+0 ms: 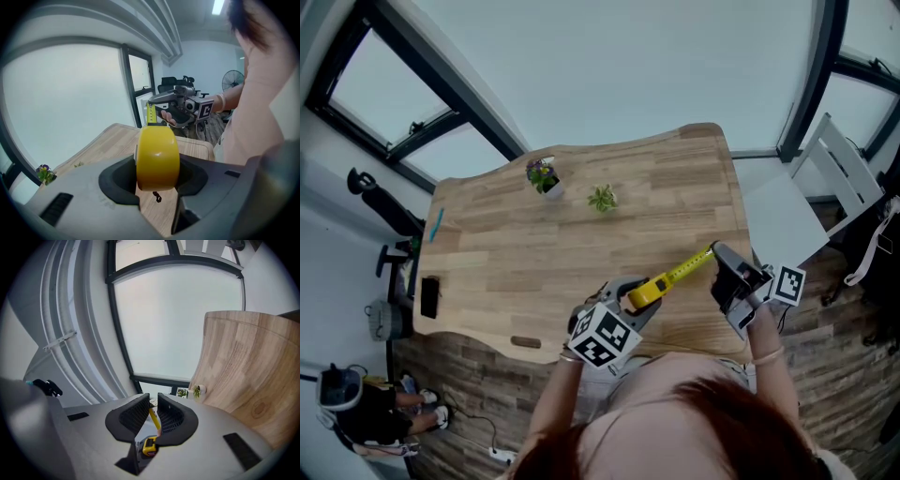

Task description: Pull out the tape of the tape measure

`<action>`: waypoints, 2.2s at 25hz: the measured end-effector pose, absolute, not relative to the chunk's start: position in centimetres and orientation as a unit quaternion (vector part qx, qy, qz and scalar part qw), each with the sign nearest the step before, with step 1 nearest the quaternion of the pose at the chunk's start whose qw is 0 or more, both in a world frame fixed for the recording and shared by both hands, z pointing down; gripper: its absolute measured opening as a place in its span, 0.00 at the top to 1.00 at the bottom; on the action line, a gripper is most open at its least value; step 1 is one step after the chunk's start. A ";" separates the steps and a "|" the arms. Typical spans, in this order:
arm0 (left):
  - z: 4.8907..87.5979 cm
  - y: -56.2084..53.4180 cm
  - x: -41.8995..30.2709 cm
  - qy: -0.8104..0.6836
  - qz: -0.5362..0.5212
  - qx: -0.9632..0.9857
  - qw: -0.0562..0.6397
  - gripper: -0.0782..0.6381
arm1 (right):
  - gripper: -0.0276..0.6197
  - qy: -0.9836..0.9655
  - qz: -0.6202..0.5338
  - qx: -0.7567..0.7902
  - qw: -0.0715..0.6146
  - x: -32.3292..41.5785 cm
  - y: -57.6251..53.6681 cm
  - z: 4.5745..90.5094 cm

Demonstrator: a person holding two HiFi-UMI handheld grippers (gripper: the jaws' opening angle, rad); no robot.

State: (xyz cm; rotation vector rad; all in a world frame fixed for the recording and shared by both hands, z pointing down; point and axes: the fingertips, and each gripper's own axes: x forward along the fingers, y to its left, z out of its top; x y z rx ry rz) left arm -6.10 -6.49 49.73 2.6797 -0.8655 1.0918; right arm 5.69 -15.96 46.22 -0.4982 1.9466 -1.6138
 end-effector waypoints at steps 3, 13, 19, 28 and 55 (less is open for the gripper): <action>49.8 -6.5 -6.1 -0.285 0.360 0.886 0.061 0.66 | 0.89 0.726 -0.605 -0.182 0.272 5.0 -15.6 46.6; 49.6 -6.9 -5.8 -0.283 0.353 0.889 0.064 0.66 | 0.89 0.727 -0.613 -0.173 0.257 3.4 -14.9 47.1; 49.4 -7.2 -5.6 -0.280 0.351 0.891 0.062 0.66 | 0.89 0.727 -0.620 -0.167 0.244 2.3 -14.4 47.5; 49.4 -7.9 -5.4 -0.276 0.348 0.894 0.061 0.66 | 0.89 0.727 -0.627 -0.163 0.228 1.0 -14.0 48.0; 49.4 -8.4 -4.6 -0.275 0.340 0.897 0.059 0.66 | 0.89 0.747 -0.624 -0.166 0.160 -1.3 -12.5 49.5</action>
